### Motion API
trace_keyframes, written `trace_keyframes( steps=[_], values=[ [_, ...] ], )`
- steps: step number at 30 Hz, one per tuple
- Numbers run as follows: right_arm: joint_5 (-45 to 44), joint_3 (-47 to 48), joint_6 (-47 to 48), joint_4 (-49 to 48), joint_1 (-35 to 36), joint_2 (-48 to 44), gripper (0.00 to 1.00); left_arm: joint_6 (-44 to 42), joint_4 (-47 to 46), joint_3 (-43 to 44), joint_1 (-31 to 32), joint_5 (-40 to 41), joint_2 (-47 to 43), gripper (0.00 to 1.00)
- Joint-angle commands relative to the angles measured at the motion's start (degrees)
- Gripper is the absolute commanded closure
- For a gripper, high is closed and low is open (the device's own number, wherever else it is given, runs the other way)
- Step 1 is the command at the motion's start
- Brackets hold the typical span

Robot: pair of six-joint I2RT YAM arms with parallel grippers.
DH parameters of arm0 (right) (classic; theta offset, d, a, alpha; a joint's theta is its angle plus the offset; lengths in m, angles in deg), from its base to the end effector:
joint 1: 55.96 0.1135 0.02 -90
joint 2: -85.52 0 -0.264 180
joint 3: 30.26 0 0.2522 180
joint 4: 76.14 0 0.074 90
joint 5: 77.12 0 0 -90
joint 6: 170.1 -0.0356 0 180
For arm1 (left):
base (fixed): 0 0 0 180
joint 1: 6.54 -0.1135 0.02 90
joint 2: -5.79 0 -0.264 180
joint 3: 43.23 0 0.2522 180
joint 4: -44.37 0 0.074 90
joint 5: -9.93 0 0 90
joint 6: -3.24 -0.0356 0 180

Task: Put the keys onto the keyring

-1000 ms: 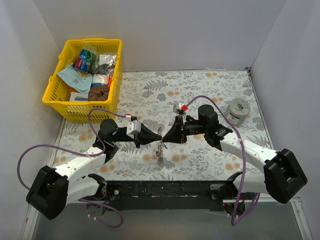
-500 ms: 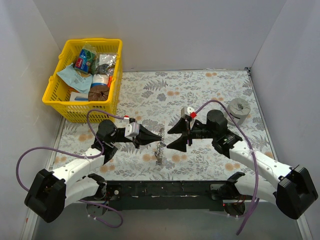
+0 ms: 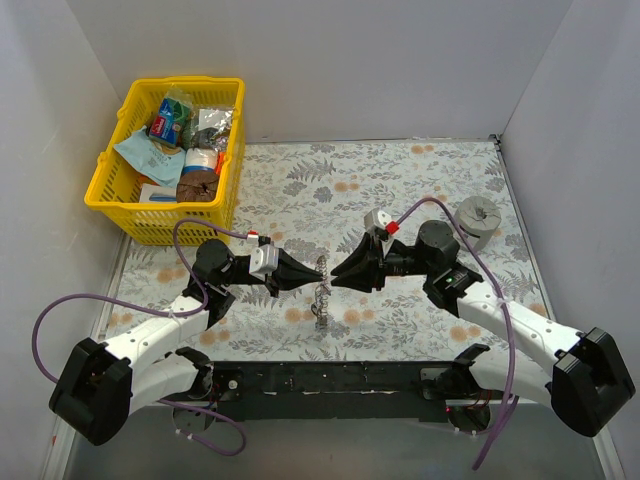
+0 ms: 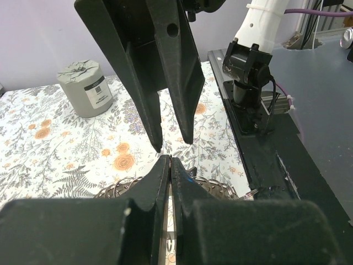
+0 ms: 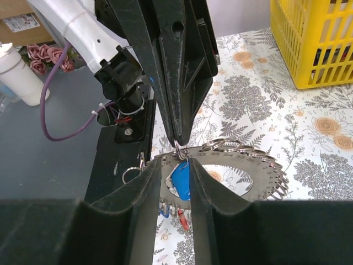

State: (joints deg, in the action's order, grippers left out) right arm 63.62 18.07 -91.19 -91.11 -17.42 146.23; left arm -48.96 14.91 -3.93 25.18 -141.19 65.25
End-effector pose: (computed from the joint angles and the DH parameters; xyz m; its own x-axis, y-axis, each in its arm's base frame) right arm 0.1655 0.1671 0.2940 -0.1575 0.0301 -0.9871 -0.9874 0.0074 0.1578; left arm 0.1644 -0.1383 0.2687 -0.4975 -0.0405 -0.8665 0.8657 -0.0864 -0.4930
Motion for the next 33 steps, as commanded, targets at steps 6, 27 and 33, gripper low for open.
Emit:
trace_keyframes(
  steps=[6, 27, 33],
  values=[
    [1.8, 2.4, -0.9, -4.0, 2.4, 3.7, 0.7, -0.3, -1.4, 1.1, 0.3, -0.6, -0.9, 1.0],
    [-1.4, 3.1, -1.9, -4.7, 2.7, 4.8, 0.85, 0.3, -1.8, 0.8, 0.2, -1.0, -1.2, 1.0],
    [-1.5, 4.1, -1.2, -3.2, 2.7, 5.5, 0.99, -0.3, -0.4, 1.0, 0.2, -1.1, -1.2, 1.0]
  ],
)
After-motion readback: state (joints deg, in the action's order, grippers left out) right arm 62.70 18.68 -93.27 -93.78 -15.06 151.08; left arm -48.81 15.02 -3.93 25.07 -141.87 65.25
